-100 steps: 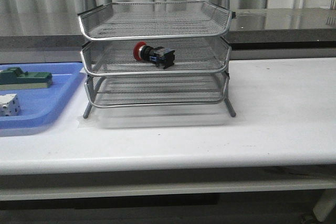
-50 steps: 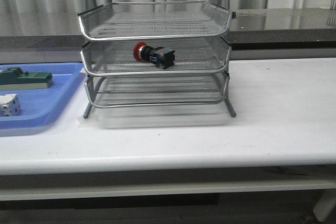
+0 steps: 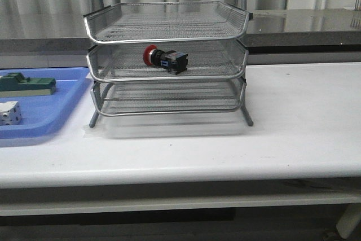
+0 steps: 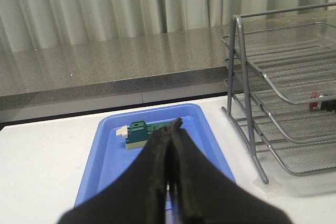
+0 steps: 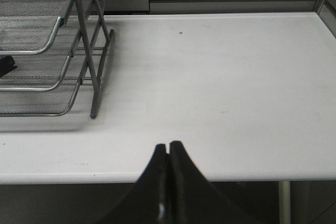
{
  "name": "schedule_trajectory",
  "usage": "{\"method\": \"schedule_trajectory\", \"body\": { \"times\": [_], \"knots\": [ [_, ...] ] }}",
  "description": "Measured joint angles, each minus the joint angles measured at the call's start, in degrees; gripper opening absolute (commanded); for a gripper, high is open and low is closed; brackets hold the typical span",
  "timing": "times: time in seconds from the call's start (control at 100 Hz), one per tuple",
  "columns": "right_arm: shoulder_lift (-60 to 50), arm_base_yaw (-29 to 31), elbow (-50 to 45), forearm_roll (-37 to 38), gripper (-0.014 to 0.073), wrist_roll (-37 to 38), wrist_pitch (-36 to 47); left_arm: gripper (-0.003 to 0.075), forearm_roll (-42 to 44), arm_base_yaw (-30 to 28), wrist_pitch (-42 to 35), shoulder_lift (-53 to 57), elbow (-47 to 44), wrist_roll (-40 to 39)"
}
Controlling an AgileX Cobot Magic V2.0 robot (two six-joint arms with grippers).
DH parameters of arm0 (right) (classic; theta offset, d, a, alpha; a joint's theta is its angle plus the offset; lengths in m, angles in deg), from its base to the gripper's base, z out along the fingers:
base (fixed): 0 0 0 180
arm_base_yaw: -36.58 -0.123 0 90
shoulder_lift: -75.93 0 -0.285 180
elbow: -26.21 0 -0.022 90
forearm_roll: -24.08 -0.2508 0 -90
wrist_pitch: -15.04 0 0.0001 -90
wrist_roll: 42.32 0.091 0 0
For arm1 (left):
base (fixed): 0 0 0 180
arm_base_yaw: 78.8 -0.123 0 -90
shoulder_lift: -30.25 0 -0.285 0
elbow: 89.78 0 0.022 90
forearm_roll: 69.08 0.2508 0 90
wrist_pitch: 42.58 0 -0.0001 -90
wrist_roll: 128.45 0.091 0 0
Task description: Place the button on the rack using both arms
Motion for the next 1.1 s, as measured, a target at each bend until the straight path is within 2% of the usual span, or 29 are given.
{"method": "schedule_trajectory", "body": {
  "times": [0.24, 0.63, 0.86, 1.1],
  "knots": [
    [-2.8, 1.9, -4.0, -1.9, -0.0069, -4.2, 4.5, -0.0021, 0.0, 0.0, 0.0, 0.0, 0.0, 0.0],
    [-15.9, 9.5, -18.8, -19.0, -0.0069, -20.9, 18.1, -0.0021, 0.0, 0.0, 0.0, 0.0, 0.0, 0.0],
    [-24.3, 13.8, -27.7, -23.0, -0.0069, -22.1, 20.8, -0.0021, 0.0, 0.0, 0.0, 0.0, 0.0, 0.0],
    [-28.3, 14.3, -34.8, -23.4, -0.0069, -22.2, 24.2, -0.0021, 0.0, 0.0, 0.0, 0.0, 0.0, 0.0]
  ]
}}
